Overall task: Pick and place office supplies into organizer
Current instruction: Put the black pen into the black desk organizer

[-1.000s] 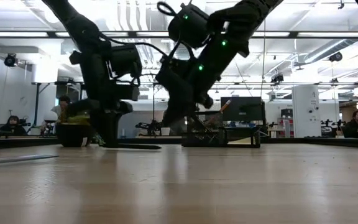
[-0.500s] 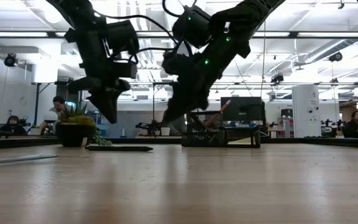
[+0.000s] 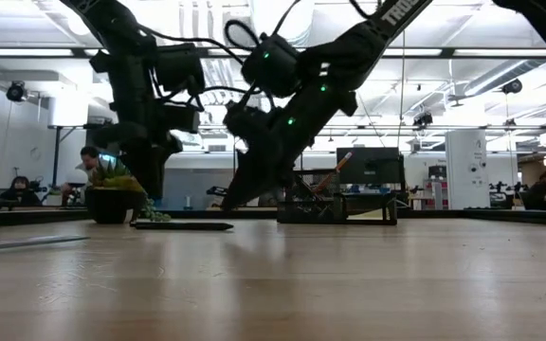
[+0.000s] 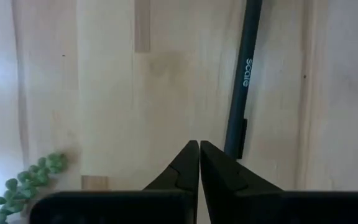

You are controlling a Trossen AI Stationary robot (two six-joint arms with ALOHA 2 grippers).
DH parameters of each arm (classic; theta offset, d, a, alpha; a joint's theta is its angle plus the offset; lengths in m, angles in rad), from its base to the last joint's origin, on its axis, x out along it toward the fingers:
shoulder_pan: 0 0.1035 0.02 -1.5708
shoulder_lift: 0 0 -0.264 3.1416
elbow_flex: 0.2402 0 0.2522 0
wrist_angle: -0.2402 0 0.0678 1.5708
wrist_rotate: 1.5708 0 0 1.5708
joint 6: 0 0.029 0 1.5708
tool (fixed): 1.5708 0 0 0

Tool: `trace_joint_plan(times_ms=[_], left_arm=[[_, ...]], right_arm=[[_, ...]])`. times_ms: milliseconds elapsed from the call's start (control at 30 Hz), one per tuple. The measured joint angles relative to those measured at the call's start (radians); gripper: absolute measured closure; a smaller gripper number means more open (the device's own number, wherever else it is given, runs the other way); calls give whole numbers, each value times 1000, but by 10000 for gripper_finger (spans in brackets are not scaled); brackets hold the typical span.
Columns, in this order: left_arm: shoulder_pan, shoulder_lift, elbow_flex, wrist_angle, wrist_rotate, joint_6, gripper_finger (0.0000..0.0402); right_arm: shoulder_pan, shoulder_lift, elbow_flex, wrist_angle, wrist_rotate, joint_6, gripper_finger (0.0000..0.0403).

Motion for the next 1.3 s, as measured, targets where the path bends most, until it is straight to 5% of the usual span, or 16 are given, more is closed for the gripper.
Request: trace_joint_plan(times_ms=[1300], left_arm=[[-1, -34, -12, 0, 20, -7, 401]], right_arm=[[-5, 80, 29, -11, 66, -72, 394]])
